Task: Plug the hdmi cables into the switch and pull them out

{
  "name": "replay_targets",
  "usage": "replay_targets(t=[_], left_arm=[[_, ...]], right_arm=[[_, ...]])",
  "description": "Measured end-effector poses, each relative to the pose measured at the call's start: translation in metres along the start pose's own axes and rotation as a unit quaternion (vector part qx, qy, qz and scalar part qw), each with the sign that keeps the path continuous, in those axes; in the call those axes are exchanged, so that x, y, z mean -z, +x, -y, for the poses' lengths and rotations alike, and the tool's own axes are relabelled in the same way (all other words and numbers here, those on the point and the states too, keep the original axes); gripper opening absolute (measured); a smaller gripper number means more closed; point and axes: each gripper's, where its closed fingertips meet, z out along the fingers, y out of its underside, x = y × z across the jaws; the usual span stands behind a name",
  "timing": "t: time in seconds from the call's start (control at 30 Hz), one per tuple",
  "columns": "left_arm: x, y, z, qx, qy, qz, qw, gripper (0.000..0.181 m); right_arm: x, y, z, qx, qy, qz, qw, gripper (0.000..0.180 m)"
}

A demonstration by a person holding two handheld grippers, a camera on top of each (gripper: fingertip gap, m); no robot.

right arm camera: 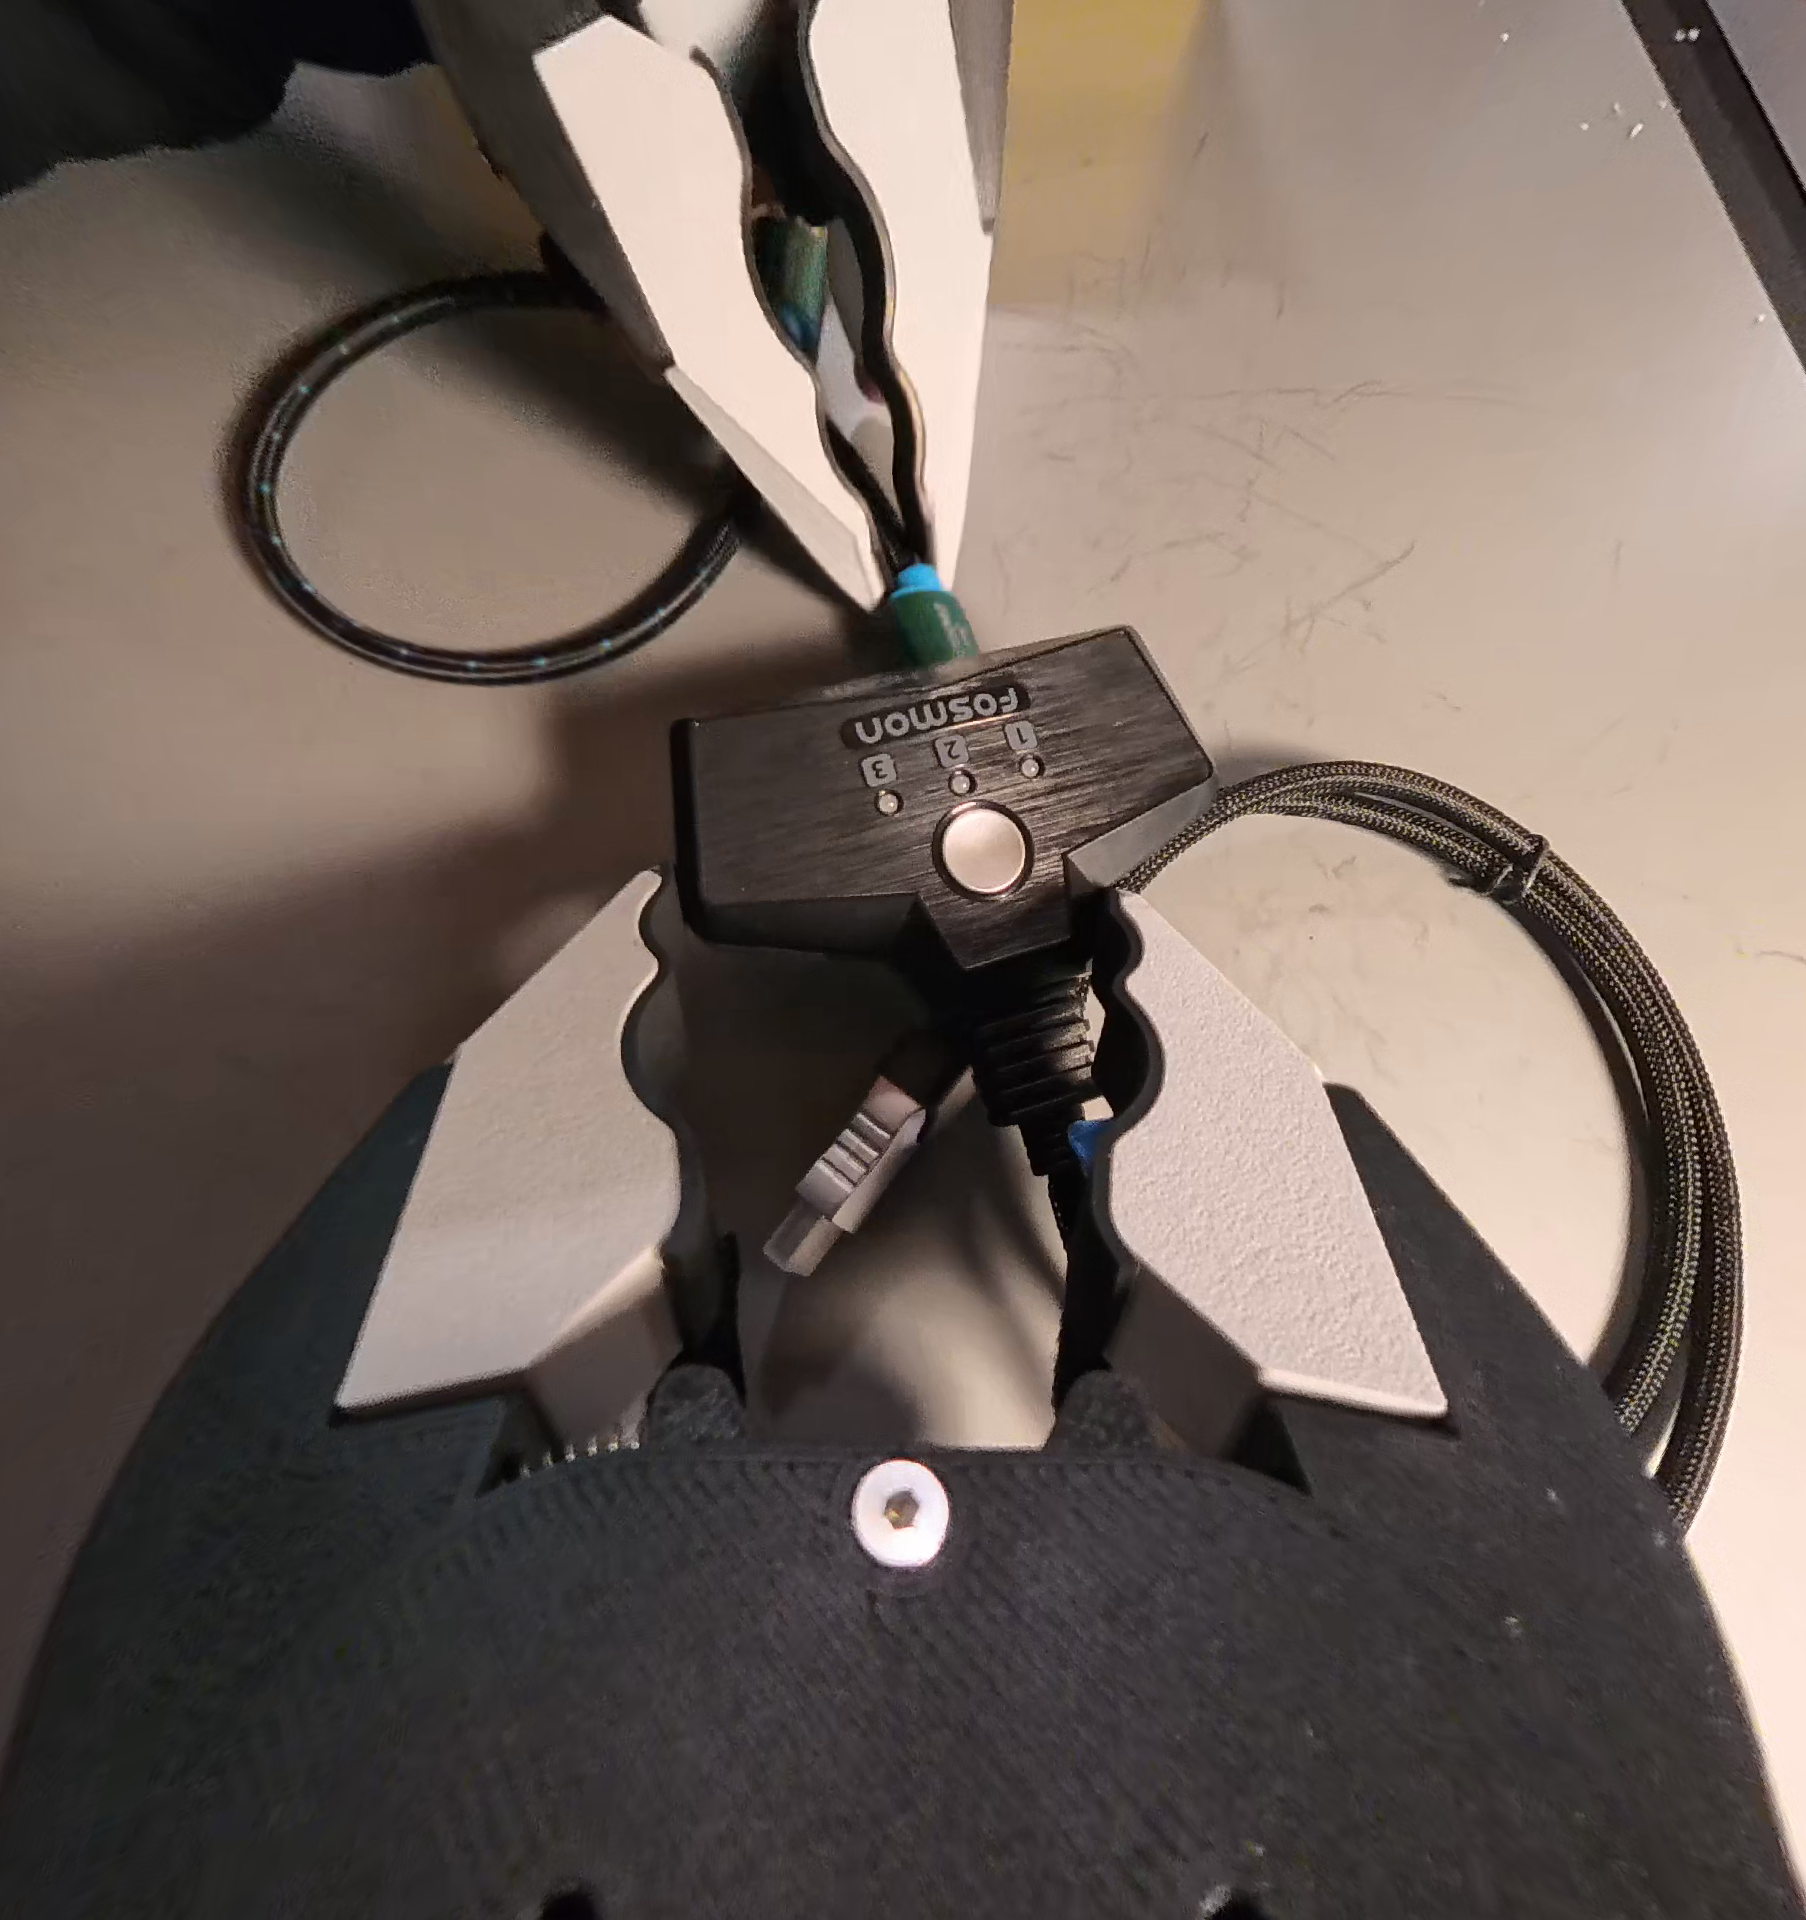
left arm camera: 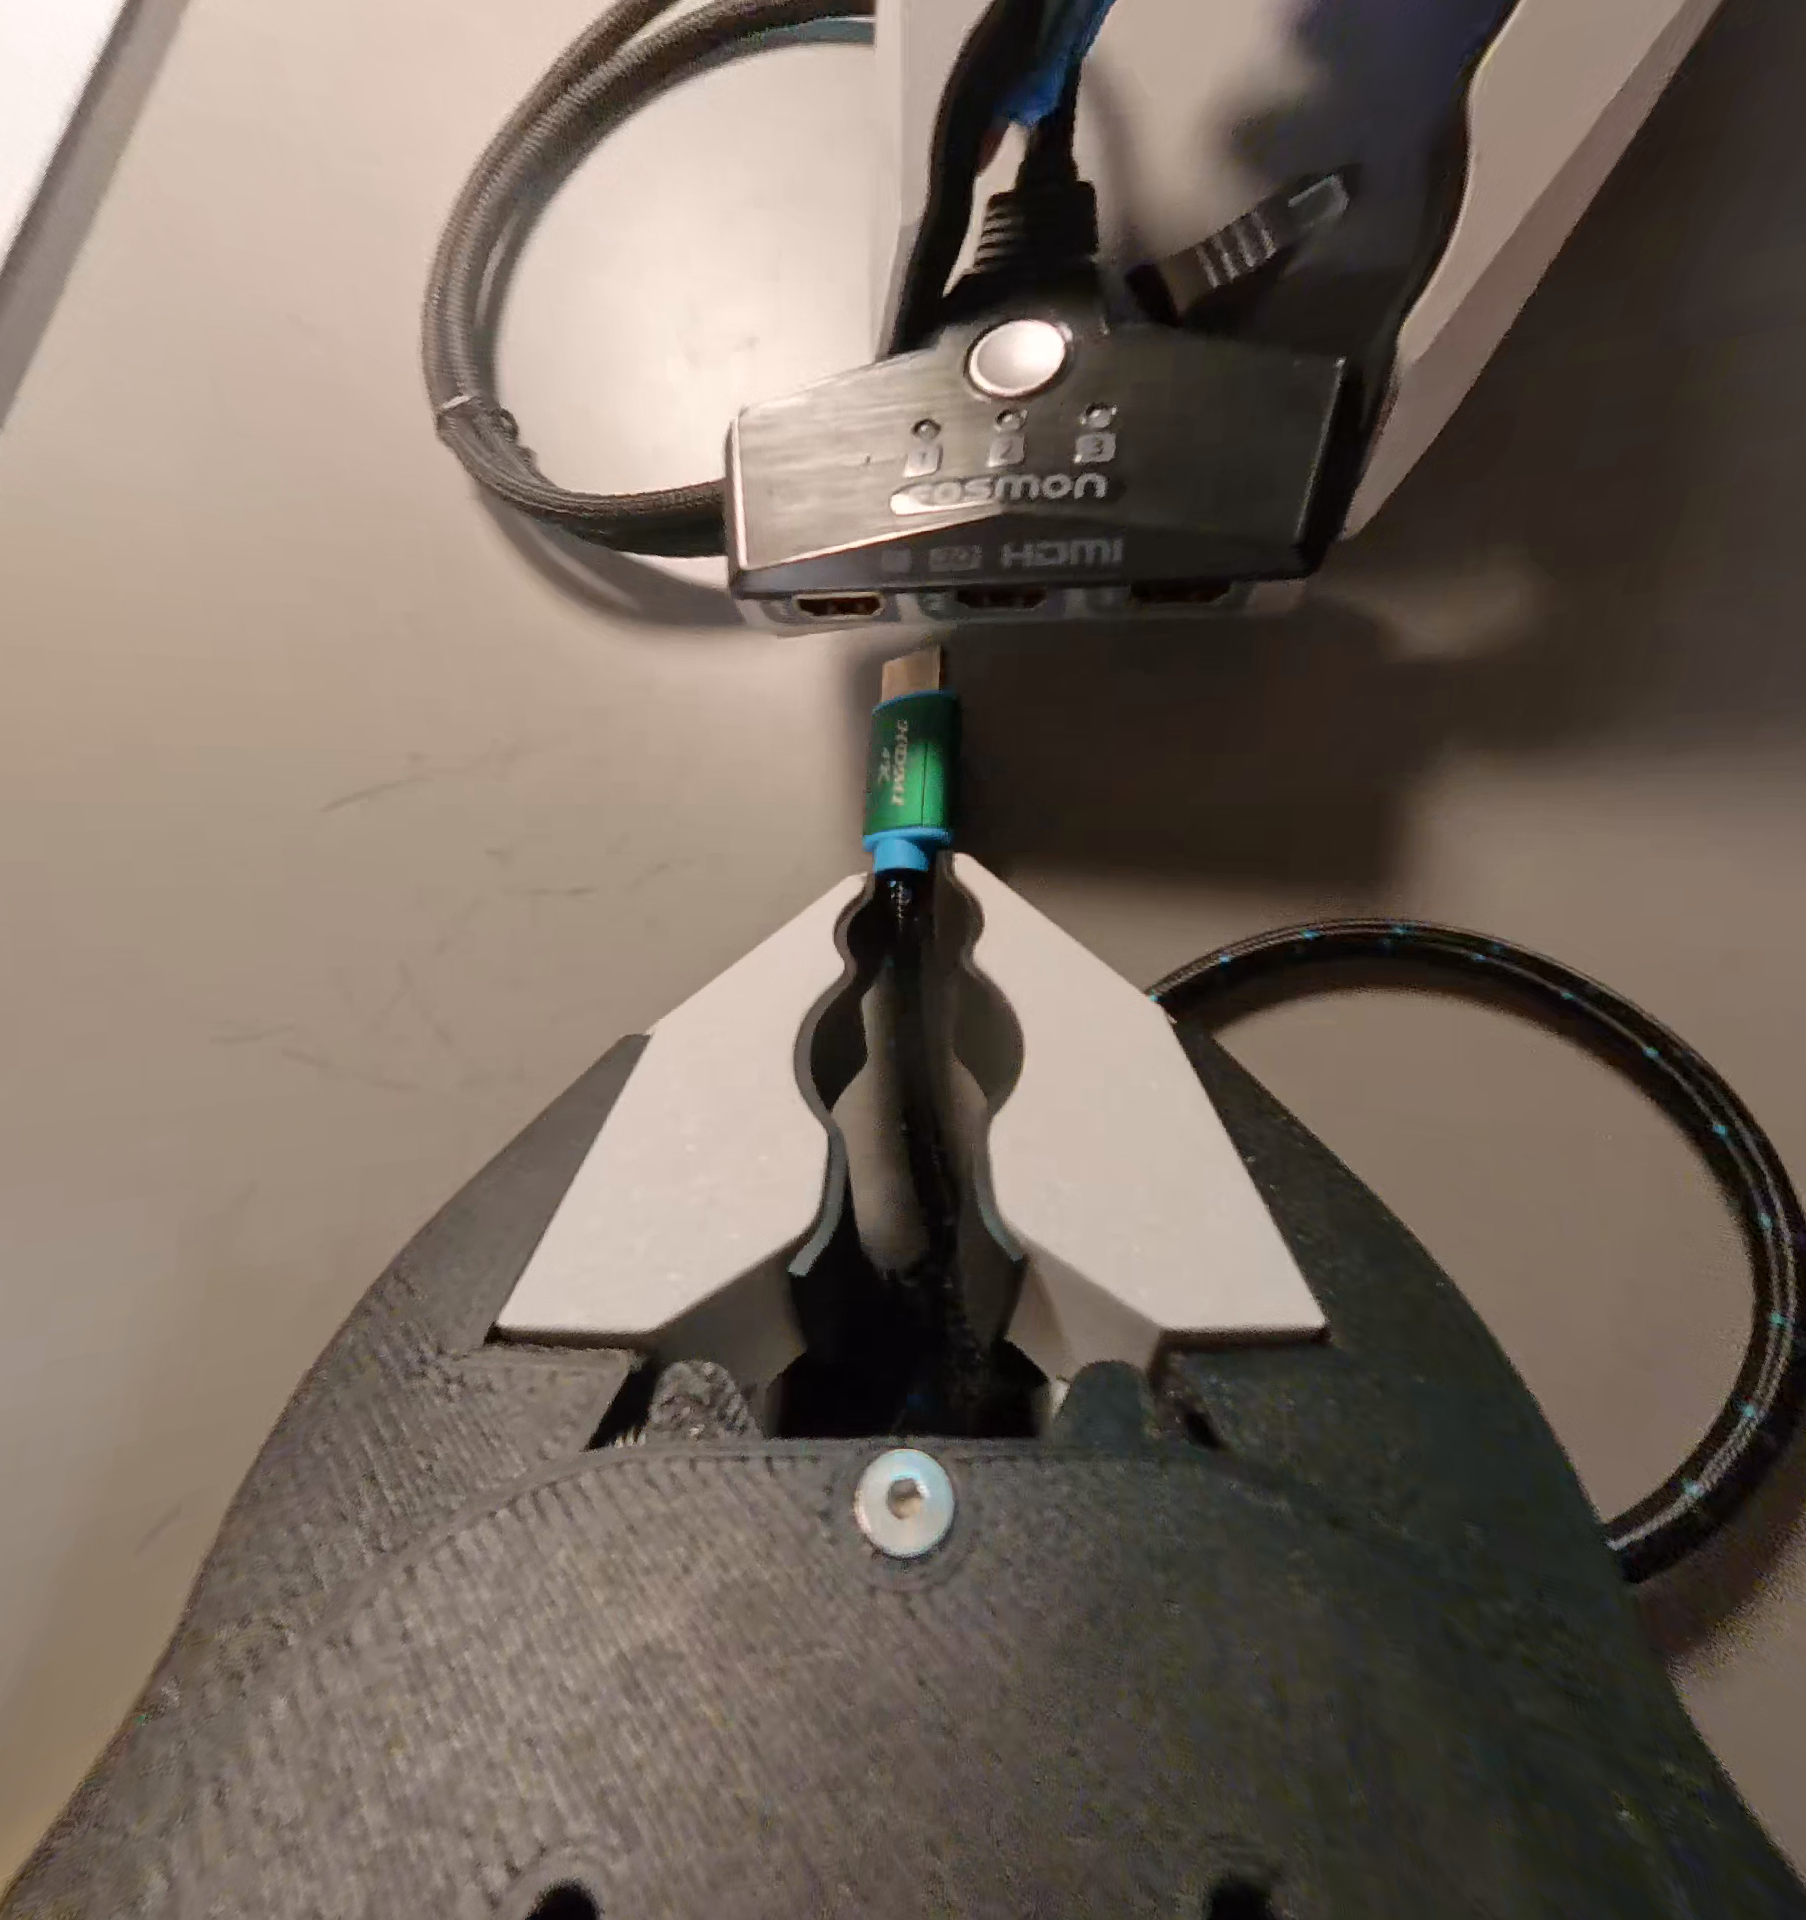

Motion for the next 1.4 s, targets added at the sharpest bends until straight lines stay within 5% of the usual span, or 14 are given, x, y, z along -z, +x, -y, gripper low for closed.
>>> replay_targets(t=[0.03,0.3,0.73,1.1,1.4], left_arm=[[0.001,-0.003,0.0,-0.009,0.0,0.014,1.0,0.009],[0.009,-0.015,0.017,-0.077,0.018,0.108,0.991,0.009],[0.007,-0.013,0.012,-0.171,-0.029,0.146,0.974,0.008],[0.007,-0.015,0.01,-0.365,-0.105,0.217,0.899,0.007],[0.002,-0.014,0.008,-0.354,-0.094,0.209,0.907,0.008]], right_arm=[[0.001,0.001,-0.001,-0.002,-0.001,0.0,1.0,0.082],[0.003,0.004,-0.004,-0.006,-0.012,-0.006,1.0,0.082],[0.002,0.003,-0.004,0.005,-0.022,-0.012,1.0,0.082],[0.004,0.0,-0.007,0.026,-0.045,-0.012,0.999,0.081],[0.015,0.009,-0.004,0.048,-0.042,-0.045,0.997,0.083]])
